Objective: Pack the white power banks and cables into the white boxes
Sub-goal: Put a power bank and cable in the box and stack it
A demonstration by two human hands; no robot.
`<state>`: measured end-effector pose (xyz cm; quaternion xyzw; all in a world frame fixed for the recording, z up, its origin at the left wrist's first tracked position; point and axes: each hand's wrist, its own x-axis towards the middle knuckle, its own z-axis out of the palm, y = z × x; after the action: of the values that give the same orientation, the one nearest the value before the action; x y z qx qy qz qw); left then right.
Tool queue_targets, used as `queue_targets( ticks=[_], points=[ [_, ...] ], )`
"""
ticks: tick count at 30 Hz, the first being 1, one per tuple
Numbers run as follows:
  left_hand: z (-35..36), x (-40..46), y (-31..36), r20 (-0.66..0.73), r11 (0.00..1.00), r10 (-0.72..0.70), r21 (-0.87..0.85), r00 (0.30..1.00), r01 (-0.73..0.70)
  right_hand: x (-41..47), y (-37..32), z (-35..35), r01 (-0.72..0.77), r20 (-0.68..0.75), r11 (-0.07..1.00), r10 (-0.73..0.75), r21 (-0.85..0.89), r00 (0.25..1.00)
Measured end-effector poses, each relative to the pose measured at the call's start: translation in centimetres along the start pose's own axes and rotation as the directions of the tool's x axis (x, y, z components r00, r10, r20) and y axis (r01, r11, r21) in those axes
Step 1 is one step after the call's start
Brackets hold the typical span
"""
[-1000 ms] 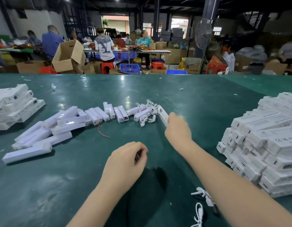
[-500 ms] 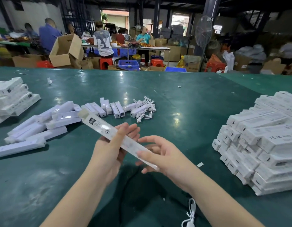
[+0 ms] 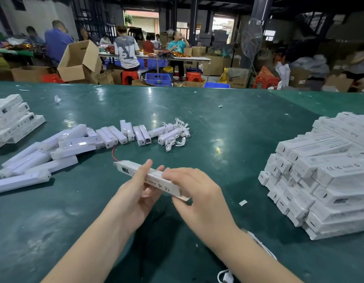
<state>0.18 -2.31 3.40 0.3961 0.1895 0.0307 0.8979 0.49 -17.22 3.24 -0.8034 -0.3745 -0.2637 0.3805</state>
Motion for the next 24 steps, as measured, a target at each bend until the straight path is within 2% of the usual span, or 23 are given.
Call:
queue_targets(
  ticks=[2, 4, 6, 9, 13, 15, 17, 20, 21, 22, 24],
  points=[
    [-0.1, 0.1, 0.1, -0.041, 1.000, 0.015, -0.015, 0.999, -0.015, 0.0, -0.3, -0.2, -0.118, 0.026, 0.972, 0.115, 0.204, 0.993],
    [-0.1, 0.2, 0.3, -0.070, 0.998, 0.038, -0.039, 0.997, -0.040, 0.1, -0.6, -0.5, -0.318, 0.097, 0.837, 0.308, 0.445, 0.946],
    [-0.1, 0.3, 0.4, -0.083, 0.997, 0.059, -0.052, 0.995, -0.063, 0.1, -0.6, -0.7, -0.429, 0.160, 0.708, 0.416, 0.560, 0.895],
    [-0.1, 0.4, 0.4, -0.081, 0.992, 0.077, -0.090, 0.994, -0.084, 0.3, -0.5, -0.9, -0.482, 0.209, 0.626, 0.460, 0.614, 0.863],
    [0.1, 0.3, 0.5, -0.070, 0.985, 0.137, -0.093, 0.988, -0.143, 0.2, -0.4, -0.8, -0.444, 0.105, 0.729, 0.461, 0.522, 0.881],
    [0.1, 0.3, 0.5, -0.059, 0.986, 0.151, -0.064, 0.987, -0.155, 0.3, -0.2, -0.7, -0.468, 0.111, 0.719, 0.485, 0.513, 0.867],
    [0.1, 0.3, 0.5, -0.038, 0.984, 0.164, -0.067, 0.986, -0.166, 0.4, -0.2, -0.9, -0.552, 0.219, 0.577, 0.545, 0.602, 0.809],
    [0.0, 0.2, 0.6, 0.004, 0.977, 0.200, -0.081, 0.980, -0.199, 0.7, 0.0, -1.2, -0.674, 0.461, 0.180, 0.604, 0.716, 0.650],
    [0.0, 0.1, 0.6, 0.018, 0.976, 0.207, -0.078, 0.978, -0.205, 0.8, 0.2, -1.4, -0.697, 0.501, 0.122, 0.609, 0.707, 0.615],
    [0.0, 0.1, 0.6, 0.031, 0.975, 0.211, -0.072, 0.977, -0.209, 0.8, 0.4, -1.6, -0.721, 0.530, 0.107, 0.606, 0.684, 0.593],
    [0.0, 0.0, 0.7, 0.057, 0.975, 0.219, -0.058, 0.974, -0.216, 0.9, 0.5, -2.0, -0.753, 0.579, 0.126, 0.563, 0.646, 0.591]
  ],
)
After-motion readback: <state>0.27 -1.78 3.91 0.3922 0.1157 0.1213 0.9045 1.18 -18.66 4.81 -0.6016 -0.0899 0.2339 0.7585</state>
